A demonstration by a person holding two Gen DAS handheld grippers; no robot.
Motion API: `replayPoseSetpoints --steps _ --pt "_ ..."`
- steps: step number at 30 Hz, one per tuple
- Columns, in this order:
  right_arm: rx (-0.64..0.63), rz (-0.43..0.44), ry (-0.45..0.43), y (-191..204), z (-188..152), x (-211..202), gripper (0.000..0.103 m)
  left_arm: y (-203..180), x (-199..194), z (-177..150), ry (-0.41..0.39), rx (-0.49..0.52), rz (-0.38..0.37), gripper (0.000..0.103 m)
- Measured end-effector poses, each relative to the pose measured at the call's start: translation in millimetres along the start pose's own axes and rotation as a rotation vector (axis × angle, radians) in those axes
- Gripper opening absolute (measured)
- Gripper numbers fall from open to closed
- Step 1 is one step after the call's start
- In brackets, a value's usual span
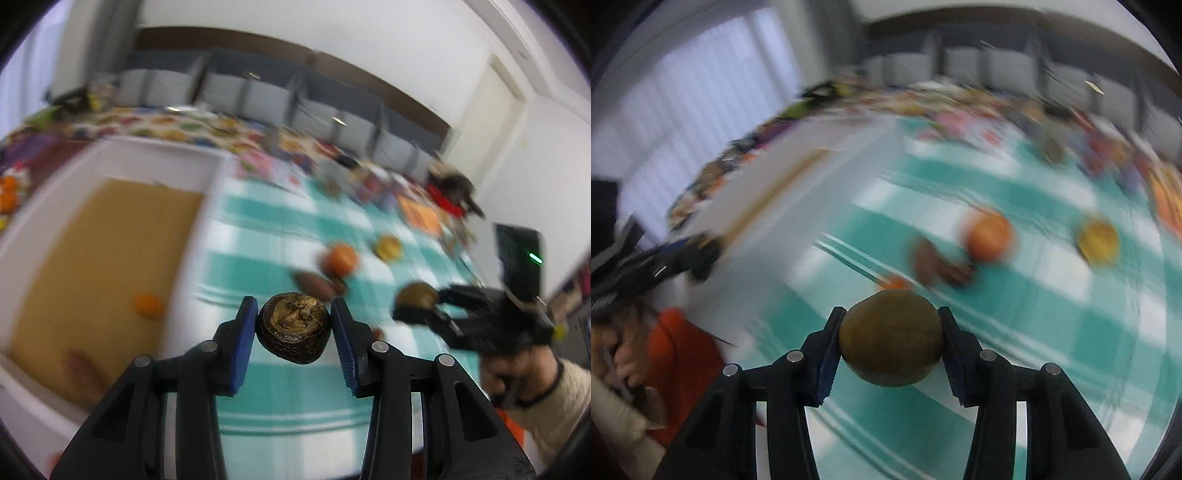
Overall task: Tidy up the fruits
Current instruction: 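Carry both fruits into the white box and release them, then withdraw both tools from the box back over the table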
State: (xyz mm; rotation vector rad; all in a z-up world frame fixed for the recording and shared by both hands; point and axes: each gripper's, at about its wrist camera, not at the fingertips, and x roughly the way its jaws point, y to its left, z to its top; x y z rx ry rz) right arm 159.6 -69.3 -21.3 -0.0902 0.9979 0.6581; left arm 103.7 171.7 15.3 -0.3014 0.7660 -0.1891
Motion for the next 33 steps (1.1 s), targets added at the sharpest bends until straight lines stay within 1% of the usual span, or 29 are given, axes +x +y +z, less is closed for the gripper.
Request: replayPoseSetpoints --steps 1,3,4,6,8,10,11,14,16,17,18,19,20,22,23,24,25,26,28,29,30,33 --pt "-0.032 0.043 0.000 25 17 5 0.049 14 -2 6 -0.003 -0.020 0.023 0.042" --pt "-0.078 0.119 0.010 65 39 20 0.049 55 -1 18 0.015 -0.070 0.120 0.042" --pt "-0.108 0.162 0.027 89 50 33 0.049 72 3 20 0.036 -0.088 0.158 0.042" --pt "-0.166 0.196 0.070 125 60 57 0.049 112 20 18 0.101 -0.140 0.230 0.042" --pt "-0.232 0.202 0.133 156 65 90 0.049 144 39 9 0.174 -0.189 0.274 0.042" --pt "-0.265 0.194 0.201 173 63 118 0.049 164 52 -1 0.228 -0.227 0.302 0.042" --pt "-0.284 0.166 0.239 179 60 134 0.049 171 57 -6 0.247 -0.241 0.312 0.042" --pt "-0.303 0.114 0.294 181 54 159 0.049 179 59 -15 0.264 -0.252 0.331 0.042" --pt "-0.290 0.099 0.288 179 55 168 0.050 181 54 -15 0.257 -0.263 0.340 0.043" --pt "-0.287 0.084 0.280 179 57 170 0.057 179 55 -10 0.251 -0.268 0.354 0.047" --pt "-0.277 0.066 0.260 178 60 168 0.065 179 52 -6 0.236 -0.268 0.373 0.057" --pt "-0.265 0.063 0.239 178 64 164 0.076 175 49 -2 0.219 -0.264 0.386 0.062" --pt "-0.246 0.065 0.207 178 69 156 0.076 174 43 3 0.195 -0.257 0.399 0.067" --pt "-0.202 0.063 0.120 168 80 130 0.076 167 27 14 0.142 -0.239 0.419 0.070" --pt "-0.191 0.055 0.080 167 91 119 0.077 163 18 19 0.113 -0.229 0.424 0.074" --pt "-0.185 0.041 0.040 160 93 105 0.078 156 8 24 0.081 -0.219 0.428 0.079" --pt "-0.182 0.021 0.001 152 93 91 0.080 146 -1 28 0.050 -0.206 0.428 0.080" --pt "-0.176 0.002 -0.034 145 91 76 0.084 136 -7 32 0.026 -0.188 0.419 0.082" --pt "-0.151 -0.027 -0.085 129 86 54 0.086 117 -12 35 0.001 -0.158 0.392 0.082" --pt "-0.135 -0.040 -0.105 118 80 43 0.086 100 -14 35 -0.009 -0.137 0.363 0.082" --pt "-0.111 -0.064 -0.120 101 67 30 0.087 89 -13 35 -0.015 -0.124 0.341 0.083" --pt "-0.053 -0.137 -0.140 65 30 3 0.087 41 -7 25 -0.017 -0.069 0.252 0.085"
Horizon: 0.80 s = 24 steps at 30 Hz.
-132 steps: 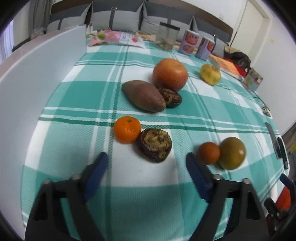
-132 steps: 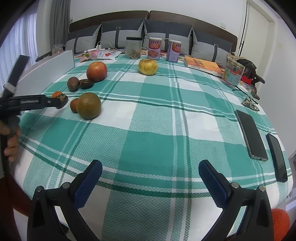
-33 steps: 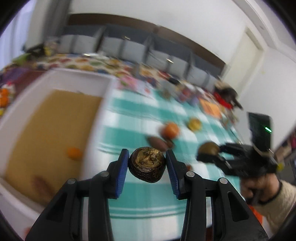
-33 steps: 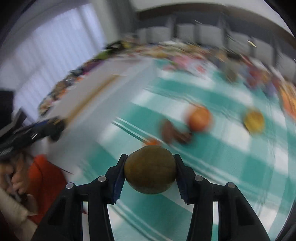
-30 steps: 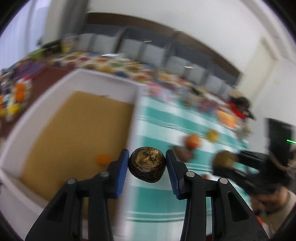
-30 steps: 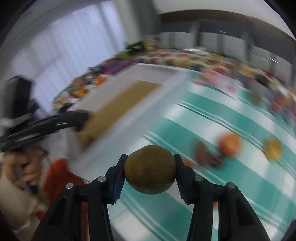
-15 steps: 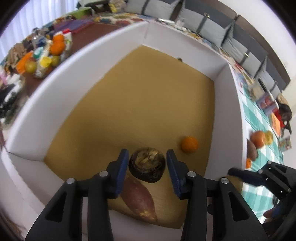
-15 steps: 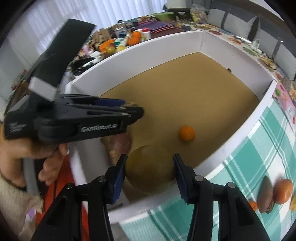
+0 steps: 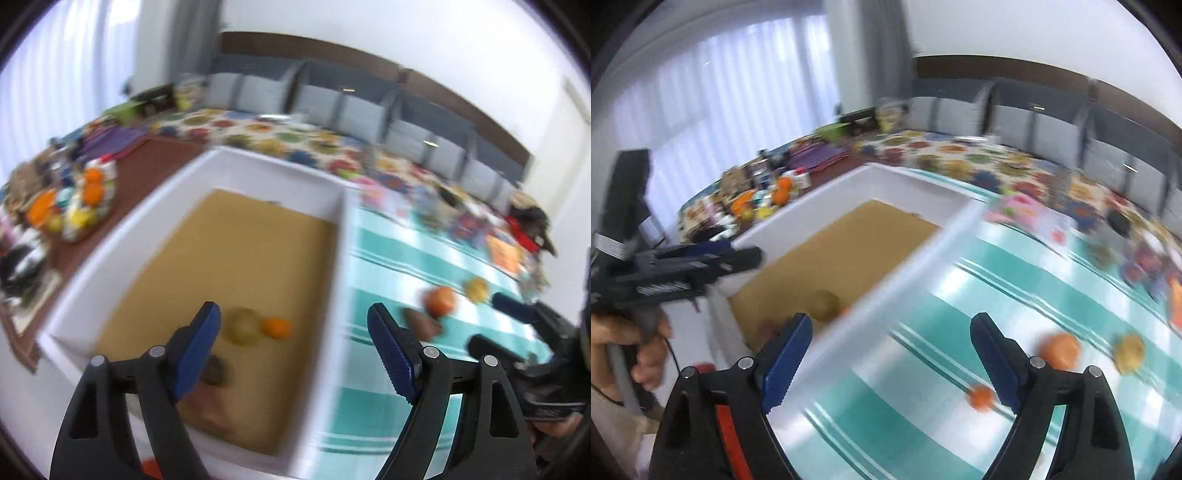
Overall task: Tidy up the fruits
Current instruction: 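Withdraw both tools from the box back over the table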
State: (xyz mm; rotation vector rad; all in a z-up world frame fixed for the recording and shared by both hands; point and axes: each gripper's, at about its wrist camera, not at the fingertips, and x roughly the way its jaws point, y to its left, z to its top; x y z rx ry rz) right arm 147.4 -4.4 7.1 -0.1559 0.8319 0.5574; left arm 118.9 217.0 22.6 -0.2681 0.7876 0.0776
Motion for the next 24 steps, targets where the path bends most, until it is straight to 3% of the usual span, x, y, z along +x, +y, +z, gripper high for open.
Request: replayPoseSetpoints --steps 5,8,11,14,17,24 --pt "0.097 -0.197 0.015 -71 -104 -41 0.088 -83 7 -48 0.038 0.089 -0.146 0.087" --pt "0.172 -0.326 0.048 -106 -168 -56 0.088 -129 32 -91 0.105 0.142 -0.200 0.087" --pt "0.261 -0.414 0.069 -130 -221 -64 0.088 -163 72 -136 0.170 0.205 -0.219 0.087" --pt "0.340 -0.453 0.088 -150 -260 -72 0.088 -179 101 -165 0.198 0.263 -0.175 0.087" --pt "0.346 -0.468 0.125 -159 -270 -67 0.088 -184 114 -188 0.201 0.285 -0.128 0.087" --pt "0.328 -0.487 0.070 -163 -265 -61 0.088 -190 107 -205 0.150 0.393 -0.117 0.087"
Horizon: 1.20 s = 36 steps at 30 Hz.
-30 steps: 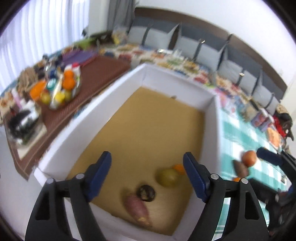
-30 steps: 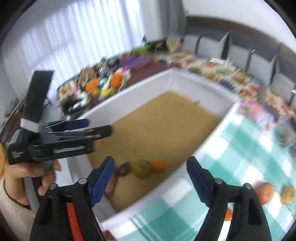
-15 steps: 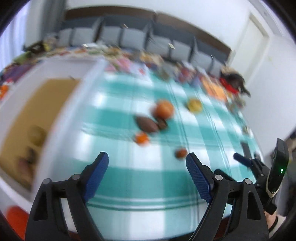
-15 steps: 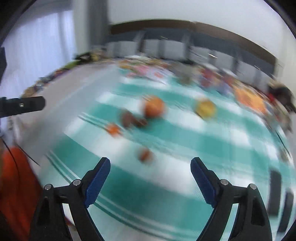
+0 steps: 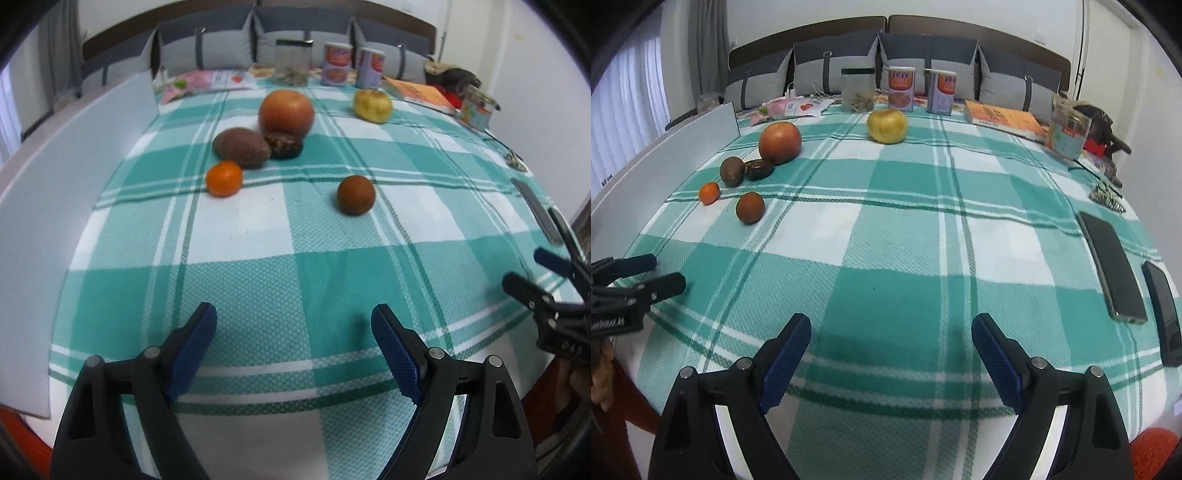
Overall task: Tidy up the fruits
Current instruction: 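Withdraw both tools from the box back over the table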
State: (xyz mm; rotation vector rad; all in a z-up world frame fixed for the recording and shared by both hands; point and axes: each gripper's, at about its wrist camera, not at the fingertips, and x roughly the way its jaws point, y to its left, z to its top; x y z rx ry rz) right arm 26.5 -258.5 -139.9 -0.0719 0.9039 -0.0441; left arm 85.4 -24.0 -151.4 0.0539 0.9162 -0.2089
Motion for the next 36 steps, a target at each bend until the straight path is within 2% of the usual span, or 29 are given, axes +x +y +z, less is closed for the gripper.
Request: replayPoseSetpoints --steps 5,9,14,21,25,28,31,36 --pt "-0.029 -0.008 0.001 9 -6 2 0.088 6 1 0 -0.018 -0.038 -0.036 0.087" --pt "-0.037 -0.025 0.002 10 -7 3 0.089 14 9 2 -0.001 -0.083 -0.059 0.087" --pt "-0.048 -0.030 0.013 14 -8 6 0.089 19 13 1 0.009 -0.100 -0.051 0.087" --pt "-0.049 -0.022 0.009 15 -9 7 0.089 12 17 -1 0.014 -0.053 -0.023 0.090" --pt "-0.042 -0.014 0.032 14 -11 12 0.089 1 21 -5 0.019 0.025 0.015 0.096" --pt "-0.019 -0.007 0.036 11 -11 13 0.092 0 21 -5 0.014 0.026 0.019 0.097" --pt "0.025 0.010 0.048 5 -14 19 0.103 -1 22 -5 0.020 0.034 0.021 0.098" --pt "0.010 0.020 0.041 5 -14 20 0.103 -1 22 -5 0.032 0.036 0.034 0.100"
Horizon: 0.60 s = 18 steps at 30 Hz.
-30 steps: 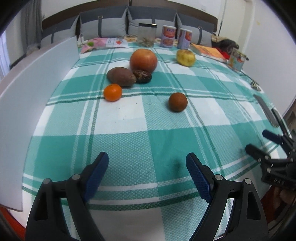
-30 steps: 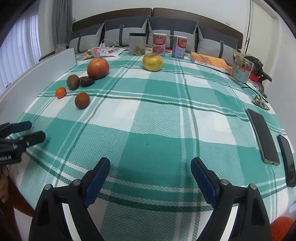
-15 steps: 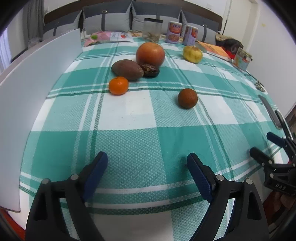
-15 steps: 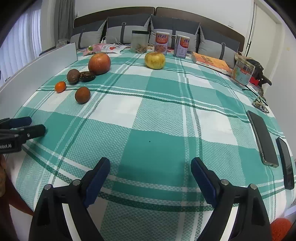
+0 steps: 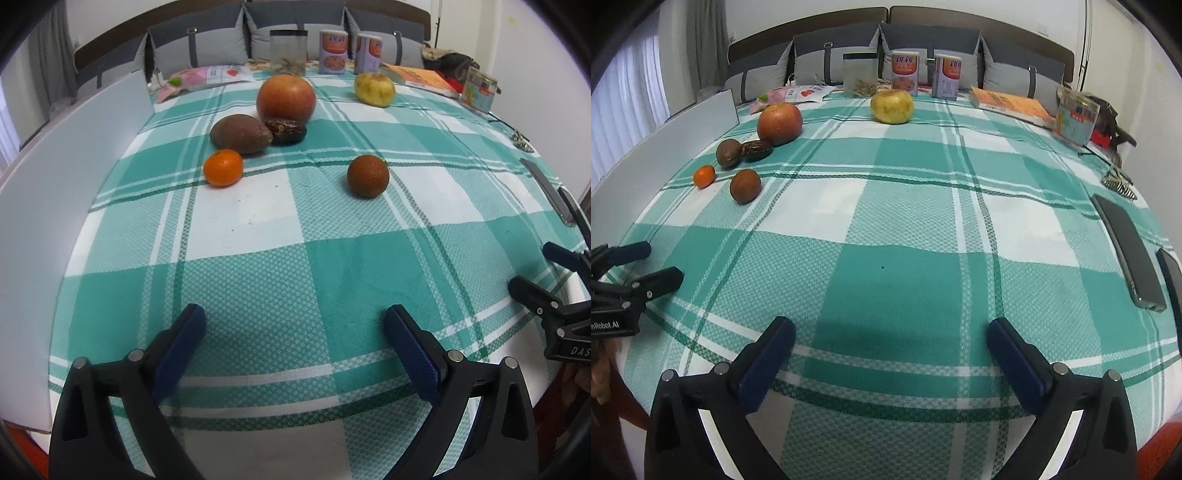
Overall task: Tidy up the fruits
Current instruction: 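Withdraw both tools from the box back over the table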
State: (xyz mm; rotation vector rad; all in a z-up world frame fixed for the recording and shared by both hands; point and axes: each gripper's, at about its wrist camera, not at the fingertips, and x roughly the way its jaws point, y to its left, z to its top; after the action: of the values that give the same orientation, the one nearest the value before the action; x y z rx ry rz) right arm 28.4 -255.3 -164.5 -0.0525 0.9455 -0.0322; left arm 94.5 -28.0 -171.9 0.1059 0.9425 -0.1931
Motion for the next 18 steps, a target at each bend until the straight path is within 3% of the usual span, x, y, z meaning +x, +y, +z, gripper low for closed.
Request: replayPoseSetpoints --steps 10,18 --pt "0.036 -0.014 0.087 -0.5 9.2 5.2 0.103 0.5 3.2 4.3 0.040 0.005 -0.001 0.101" --pt "0.055 -0.022 0.057 -0.8 4.9 3.1 0.103 1.2 3.6 4.2 0.031 0.002 -0.002 0.102"
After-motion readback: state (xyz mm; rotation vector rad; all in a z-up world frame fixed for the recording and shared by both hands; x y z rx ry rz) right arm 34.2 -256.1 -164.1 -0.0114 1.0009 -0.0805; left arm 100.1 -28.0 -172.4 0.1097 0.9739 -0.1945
